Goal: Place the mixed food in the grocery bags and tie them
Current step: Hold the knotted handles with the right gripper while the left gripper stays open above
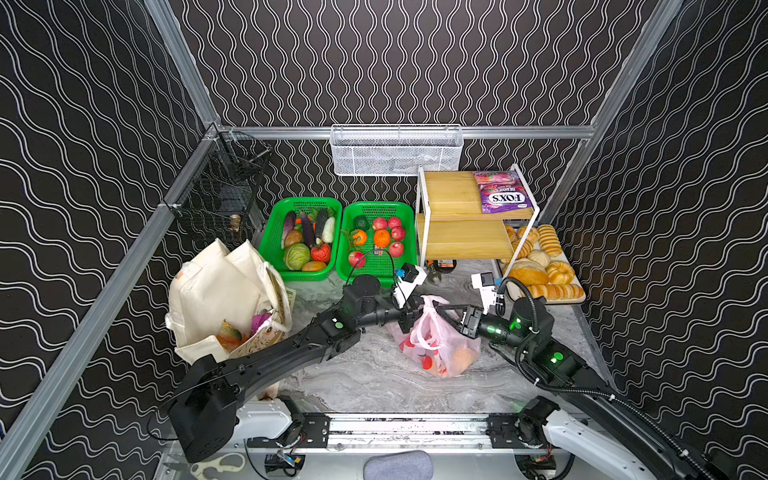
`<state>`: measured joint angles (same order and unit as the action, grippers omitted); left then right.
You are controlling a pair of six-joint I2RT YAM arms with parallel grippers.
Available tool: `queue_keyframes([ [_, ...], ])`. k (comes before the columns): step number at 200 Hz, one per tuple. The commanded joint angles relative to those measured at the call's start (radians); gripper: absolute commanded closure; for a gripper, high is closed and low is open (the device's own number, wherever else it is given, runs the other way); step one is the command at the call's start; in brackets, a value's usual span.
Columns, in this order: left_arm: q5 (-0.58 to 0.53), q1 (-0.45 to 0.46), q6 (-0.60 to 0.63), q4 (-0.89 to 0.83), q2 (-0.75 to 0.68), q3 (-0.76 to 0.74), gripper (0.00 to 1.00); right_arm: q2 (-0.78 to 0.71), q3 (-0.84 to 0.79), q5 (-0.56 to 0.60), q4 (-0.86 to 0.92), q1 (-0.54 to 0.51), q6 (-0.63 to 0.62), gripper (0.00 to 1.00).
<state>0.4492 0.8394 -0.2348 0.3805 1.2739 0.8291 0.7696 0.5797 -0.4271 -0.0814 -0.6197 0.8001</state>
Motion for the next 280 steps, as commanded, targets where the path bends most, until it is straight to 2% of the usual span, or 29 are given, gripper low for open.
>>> queue_keyframes([
  [1,0.011,0.001,-0.003,0.068,-0.007,0.006,1.00,0.008,0.002,0.048,0.016,0.001,0.049,0.59],
  [23,0.004,0.000,-0.003,0.066,-0.013,0.002,1.00,-0.006,-0.042,0.022,-0.056,0.001,0.094,0.48],
  [38,0.005,0.000,-0.006,0.069,-0.013,0.002,1.00,-0.005,-0.056,0.004,-0.085,0.000,0.114,0.45],
  [78,0.021,0.000,-0.027,0.093,0.004,0.004,1.00,0.032,-0.042,-0.036,-0.116,0.000,0.104,0.61],
  [91,0.020,0.001,-0.033,0.097,0.008,0.007,1.00,0.040,-0.050,-0.050,-0.162,0.000,0.119,0.64],
  [124,0.022,0.000,-0.037,0.091,0.007,0.004,1.00,0.042,-0.060,-0.045,-0.233,0.000,0.147,0.63],
  [147,0.014,0.001,-0.042,0.098,-0.001,-0.008,1.00,0.034,-0.061,-0.032,-0.220,0.001,0.138,0.59],
  [189,0.013,0.000,-0.038,0.078,-0.002,-0.002,1.00,0.013,-0.076,-0.012,-0.235,0.000,0.141,0.60],
  [280,-0.005,0.000,-0.042,0.092,-0.011,-0.027,1.00,0.010,-0.047,-0.031,-0.150,0.001,0.074,0.60],
])
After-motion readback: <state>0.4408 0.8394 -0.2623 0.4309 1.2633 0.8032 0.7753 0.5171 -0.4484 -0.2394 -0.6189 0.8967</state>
